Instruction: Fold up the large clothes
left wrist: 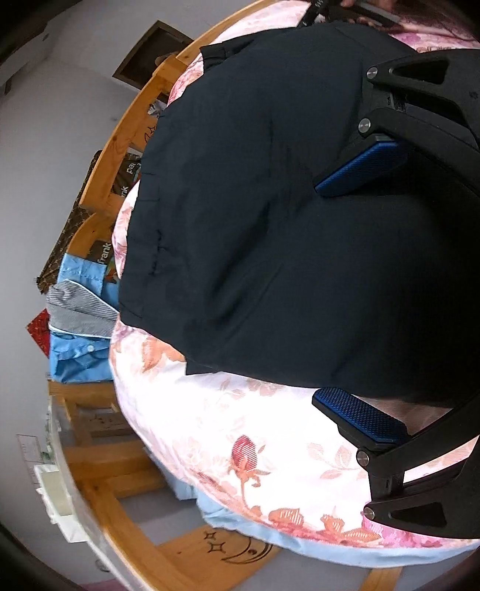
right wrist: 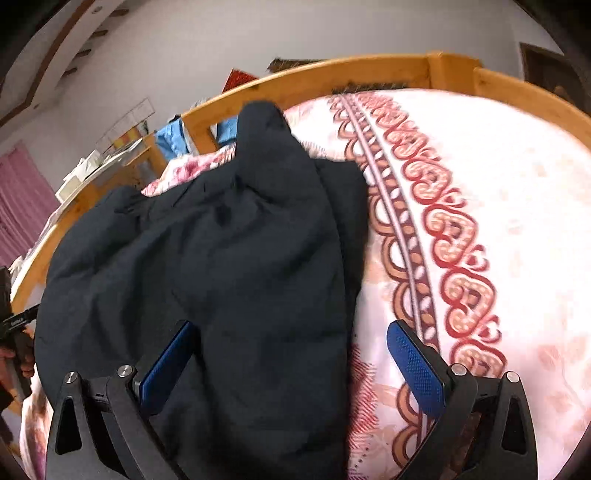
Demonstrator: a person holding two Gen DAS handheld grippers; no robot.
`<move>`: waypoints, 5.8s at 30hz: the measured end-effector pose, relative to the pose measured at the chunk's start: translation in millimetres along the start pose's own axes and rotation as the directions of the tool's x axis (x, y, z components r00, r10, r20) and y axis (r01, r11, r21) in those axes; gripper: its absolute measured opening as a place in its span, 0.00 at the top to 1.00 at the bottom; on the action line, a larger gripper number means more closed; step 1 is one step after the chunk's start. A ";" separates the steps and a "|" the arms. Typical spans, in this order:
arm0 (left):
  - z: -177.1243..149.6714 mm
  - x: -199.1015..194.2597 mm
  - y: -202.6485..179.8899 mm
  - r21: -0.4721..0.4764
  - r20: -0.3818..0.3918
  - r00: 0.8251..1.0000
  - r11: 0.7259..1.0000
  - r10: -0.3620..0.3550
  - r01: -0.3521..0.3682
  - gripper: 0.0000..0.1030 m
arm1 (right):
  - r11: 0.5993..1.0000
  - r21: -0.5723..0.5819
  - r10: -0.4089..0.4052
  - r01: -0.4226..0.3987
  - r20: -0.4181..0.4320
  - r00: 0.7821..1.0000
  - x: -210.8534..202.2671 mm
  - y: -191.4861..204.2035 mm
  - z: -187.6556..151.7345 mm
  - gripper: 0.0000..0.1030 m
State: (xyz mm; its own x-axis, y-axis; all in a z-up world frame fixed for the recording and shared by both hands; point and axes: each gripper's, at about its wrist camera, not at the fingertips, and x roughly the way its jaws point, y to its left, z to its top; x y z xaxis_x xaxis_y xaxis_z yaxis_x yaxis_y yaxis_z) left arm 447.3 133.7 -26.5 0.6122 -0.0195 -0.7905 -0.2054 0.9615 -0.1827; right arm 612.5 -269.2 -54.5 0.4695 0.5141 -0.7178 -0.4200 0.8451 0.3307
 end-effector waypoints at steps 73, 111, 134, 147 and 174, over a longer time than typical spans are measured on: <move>-109.7 -149.2 -108.3 0.229 0.021 1.000 0.973 -0.016 0.011 0.93 | 0.998 -0.034 -0.052 0.059 0.190 0.980 -192.8 109.2 -118.0 0.81; -138.8 -197.7 -101.2 0.051 0.214 0.968 0.988 0.133 -0.147 0.31 | 0.974 -0.041 -0.204 0.223 0.270 0.941 -213.3 139.7 -145.6 0.00; -193.7 -272.9 -174.1 0.127 0.395 0.918 0.989 0.021 -0.077 0.03 | 0.976 -0.136 -0.100 0.168 0.406 0.908 -283.8 205.4 -196.7 0.00; -253.7 -293.3 -169.7 0.082 0.411 0.912 0.995 0.016 -0.054 0.01 | 0.980 -0.117 -0.095 0.158 0.426 0.900 -312.3 227.6 -254.6 0.00; -332.2 -306.0 -155.9 0.098 0.373 0.926 0.990 0.058 -0.102 0.01 | 0.975 -0.140 -0.120 0.174 0.328 0.937 -316.8 251.8 -330.5 0.00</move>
State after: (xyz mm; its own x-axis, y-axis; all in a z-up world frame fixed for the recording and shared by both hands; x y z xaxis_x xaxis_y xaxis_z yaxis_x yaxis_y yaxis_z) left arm 38.3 -101.3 49.7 0.8398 0.1401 -0.5245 -0.1904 0.9808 -0.0430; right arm 101.4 -267.6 53.7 0.7453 0.4283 -0.5109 -0.4364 0.8928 0.1118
